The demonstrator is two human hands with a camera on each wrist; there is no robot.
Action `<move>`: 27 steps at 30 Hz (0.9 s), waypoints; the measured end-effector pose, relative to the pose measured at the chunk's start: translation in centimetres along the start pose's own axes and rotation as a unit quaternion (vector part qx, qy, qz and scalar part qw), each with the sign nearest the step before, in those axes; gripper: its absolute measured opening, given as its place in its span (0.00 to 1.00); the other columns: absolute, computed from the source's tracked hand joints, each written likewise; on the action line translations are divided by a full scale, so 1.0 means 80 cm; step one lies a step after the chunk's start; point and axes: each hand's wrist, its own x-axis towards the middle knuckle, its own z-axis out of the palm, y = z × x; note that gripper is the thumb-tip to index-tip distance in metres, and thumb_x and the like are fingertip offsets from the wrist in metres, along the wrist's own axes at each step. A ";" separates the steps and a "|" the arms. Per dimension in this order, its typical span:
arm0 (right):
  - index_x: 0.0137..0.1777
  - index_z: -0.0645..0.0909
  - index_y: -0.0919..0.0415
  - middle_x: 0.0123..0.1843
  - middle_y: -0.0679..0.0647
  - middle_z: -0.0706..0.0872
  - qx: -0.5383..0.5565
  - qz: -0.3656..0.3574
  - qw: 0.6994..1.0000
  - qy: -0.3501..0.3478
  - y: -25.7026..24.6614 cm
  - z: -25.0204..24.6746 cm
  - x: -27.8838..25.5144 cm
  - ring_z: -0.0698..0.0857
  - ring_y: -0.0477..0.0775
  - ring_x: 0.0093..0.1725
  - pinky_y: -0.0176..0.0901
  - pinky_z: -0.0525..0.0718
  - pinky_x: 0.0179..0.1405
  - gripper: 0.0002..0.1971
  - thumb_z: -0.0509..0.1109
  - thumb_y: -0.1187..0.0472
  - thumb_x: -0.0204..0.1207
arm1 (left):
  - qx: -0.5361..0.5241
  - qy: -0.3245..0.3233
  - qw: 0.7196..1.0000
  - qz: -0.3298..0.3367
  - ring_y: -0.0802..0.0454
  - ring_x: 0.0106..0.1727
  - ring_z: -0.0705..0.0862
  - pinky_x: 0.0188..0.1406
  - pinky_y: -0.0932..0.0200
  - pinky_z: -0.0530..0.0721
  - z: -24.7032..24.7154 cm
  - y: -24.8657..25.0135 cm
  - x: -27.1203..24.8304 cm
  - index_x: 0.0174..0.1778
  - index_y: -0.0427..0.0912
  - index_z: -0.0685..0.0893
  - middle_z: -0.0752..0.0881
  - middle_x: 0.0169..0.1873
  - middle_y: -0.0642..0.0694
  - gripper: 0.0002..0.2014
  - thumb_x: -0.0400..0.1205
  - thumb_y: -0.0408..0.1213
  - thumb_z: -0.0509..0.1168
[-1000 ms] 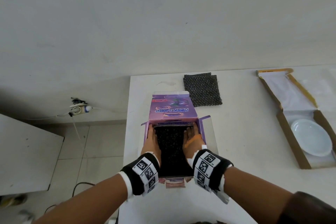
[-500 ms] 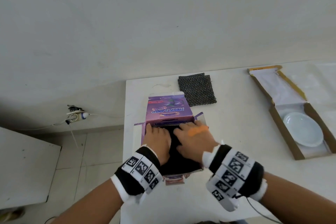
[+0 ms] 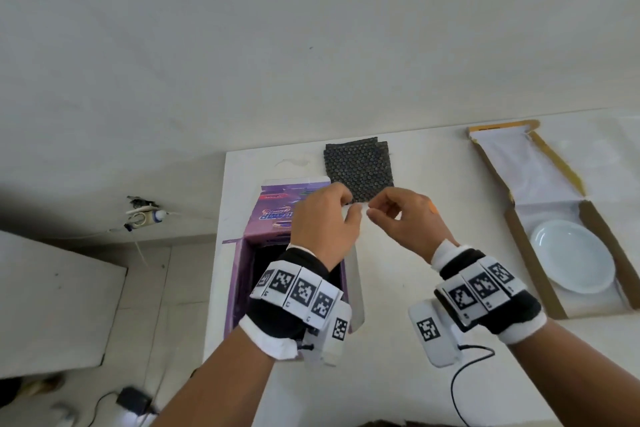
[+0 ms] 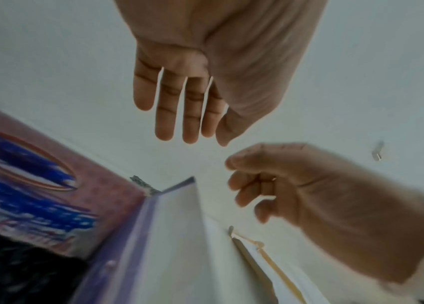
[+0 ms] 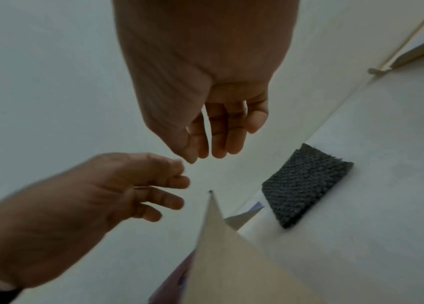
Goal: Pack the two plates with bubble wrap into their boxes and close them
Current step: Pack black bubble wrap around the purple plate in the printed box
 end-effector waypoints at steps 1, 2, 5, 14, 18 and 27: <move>0.42 0.84 0.58 0.36 0.49 0.85 0.010 0.019 1.000 -0.005 0.016 -0.005 0.008 0.81 0.50 0.36 0.40 0.80 0.42 0.03 0.73 0.59 0.72 | -0.006 0.011 1.000 -0.002 0.45 0.47 0.84 0.48 0.48 0.81 0.007 0.013 0.003 0.45 0.41 0.83 0.88 0.43 0.47 0.08 0.78 0.42 0.67; 0.42 0.83 0.57 0.36 0.49 0.85 0.020 0.039 0.999 -0.013 0.032 -0.009 0.017 0.81 0.49 0.36 0.38 0.78 0.42 0.03 0.73 0.59 0.73 | -0.009 0.021 1.000 -0.004 0.46 0.46 0.84 0.48 0.48 0.81 0.016 0.026 0.005 0.45 0.41 0.83 0.88 0.42 0.47 0.08 0.78 0.42 0.68; 0.44 0.83 0.56 0.36 0.48 0.84 0.059 0.115 0.991 -0.037 0.082 -0.019 0.042 0.81 0.49 0.39 0.34 0.74 0.42 0.04 0.73 0.58 0.73 | -0.013 0.046 0.998 -0.031 0.48 0.46 0.83 0.48 0.50 0.81 0.051 0.058 0.010 0.44 0.42 0.83 0.87 0.42 0.48 0.06 0.77 0.41 0.68; 0.50 0.77 0.54 0.41 0.54 0.86 0.128 0.231 0.959 -0.107 0.181 -0.020 0.105 0.85 0.55 0.44 0.46 0.83 0.43 0.11 0.74 0.55 0.71 | -0.069 0.083 0.965 -0.239 0.47 0.57 0.80 0.59 0.50 0.78 0.182 0.075 0.032 0.52 0.41 0.83 0.84 0.52 0.46 0.09 0.80 0.41 0.66; 0.51 0.77 0.54 0.45 0.56 0.86 0.142 0.246 0.953 -0.108 0.195 -0.008 0.130 0.84 0.56 0.43 0.47 0.84 0.44 0.13 0.75 0.56 0.69 | -0.065 0.086 0.946 -0.305 0.45 0.66 0.76 0.65 0.55 0.71 0.219 0.040 0.058 0.58 0.38 0.80 0.80 0.61 0.42 0.14 0.80 0.40 0.66; 0.63 0.74 0.57 0.53 0.55 0.84 0.162 0.276 0.942 -0.105 0.211 0.024 0.184 0.83 0.54 0.52 0.49 0.84 0.53 0.26 0.78 0.55 0.67 | 0.013 0.143 0.908 -0.393 0.42 0.82 0.54 0.76 0.46 0.59 0.247 -0.030 0.136 0.72 0.36 0.70 0.58 0.80 0.35 0.26 0.80 0.44 0.64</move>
